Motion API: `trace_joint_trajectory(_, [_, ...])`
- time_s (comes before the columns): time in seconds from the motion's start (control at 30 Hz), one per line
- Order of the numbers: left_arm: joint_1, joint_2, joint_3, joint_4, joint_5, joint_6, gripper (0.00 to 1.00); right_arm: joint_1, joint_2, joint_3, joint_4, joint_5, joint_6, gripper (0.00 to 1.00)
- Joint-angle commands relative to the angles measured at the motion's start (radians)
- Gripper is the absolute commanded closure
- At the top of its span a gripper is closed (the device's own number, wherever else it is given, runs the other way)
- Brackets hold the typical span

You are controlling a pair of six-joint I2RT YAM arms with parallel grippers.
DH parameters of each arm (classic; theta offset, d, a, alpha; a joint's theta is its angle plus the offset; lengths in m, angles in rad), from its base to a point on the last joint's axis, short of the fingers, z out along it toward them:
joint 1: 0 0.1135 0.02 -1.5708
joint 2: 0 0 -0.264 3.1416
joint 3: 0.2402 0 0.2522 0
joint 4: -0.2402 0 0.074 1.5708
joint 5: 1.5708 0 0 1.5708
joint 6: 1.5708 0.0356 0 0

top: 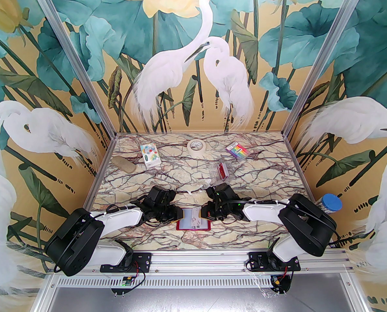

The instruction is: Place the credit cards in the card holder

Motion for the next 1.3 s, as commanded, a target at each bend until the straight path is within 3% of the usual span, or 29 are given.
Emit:
trace_joint_trajectory(0.0, [-0.007, 0.025, 0.002, -0.049, -0.051, 0.021, 0.72, 0.011, 0.021, -0.016, 0.01, 0.008, 0.012, 1.0])
trace_joint_trajectory(1.27, [-0.03, 0.034, 0.019, -0.091, -0.091, 0.03, 0.71, 0.012, 0.076, -0.022, -0.023, 0.01, -0.025, 1.0])
